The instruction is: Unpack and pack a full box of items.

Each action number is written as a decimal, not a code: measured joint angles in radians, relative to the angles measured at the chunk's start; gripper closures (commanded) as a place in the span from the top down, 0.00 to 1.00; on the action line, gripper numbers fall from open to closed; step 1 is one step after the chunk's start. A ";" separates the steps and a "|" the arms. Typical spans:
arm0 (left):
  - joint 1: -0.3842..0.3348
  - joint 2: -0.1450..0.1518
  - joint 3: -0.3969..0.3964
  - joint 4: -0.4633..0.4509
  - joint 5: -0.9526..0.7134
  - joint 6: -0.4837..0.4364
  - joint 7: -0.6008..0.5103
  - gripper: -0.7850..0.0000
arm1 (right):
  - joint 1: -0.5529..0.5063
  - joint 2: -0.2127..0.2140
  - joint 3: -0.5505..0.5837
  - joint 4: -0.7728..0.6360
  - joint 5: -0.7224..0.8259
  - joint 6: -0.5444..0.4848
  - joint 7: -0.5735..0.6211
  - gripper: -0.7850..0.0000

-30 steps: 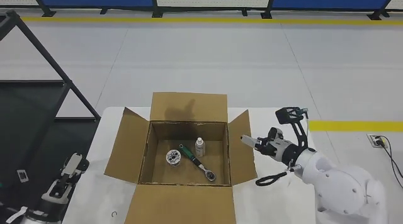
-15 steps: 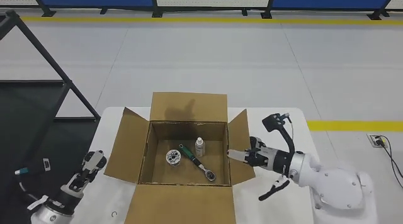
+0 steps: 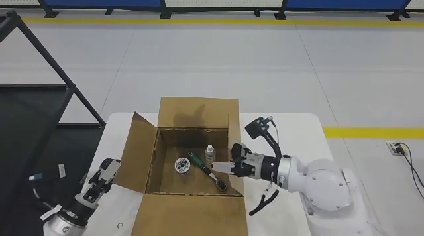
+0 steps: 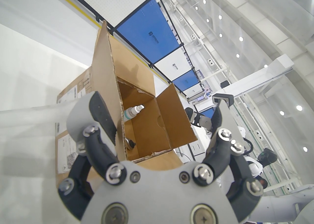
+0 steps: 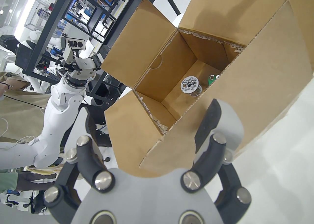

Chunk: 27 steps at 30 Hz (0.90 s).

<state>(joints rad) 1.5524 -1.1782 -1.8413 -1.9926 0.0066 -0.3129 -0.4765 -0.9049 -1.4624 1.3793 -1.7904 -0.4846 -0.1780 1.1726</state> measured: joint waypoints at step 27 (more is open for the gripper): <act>-0.134 0.008 0.259 0.059 0.123 0.088 -0.118 1.00 | 0.111 0.011 -0.169 0.314 0.067 0.014 -0.139 1.00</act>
<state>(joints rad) 1.4188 -1.1697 -1.5818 -1.9336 0.1292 -0.2249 -0.5950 -0.7942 -1.4513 1.2101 -1.4761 -0.4178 -0.1640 1.0339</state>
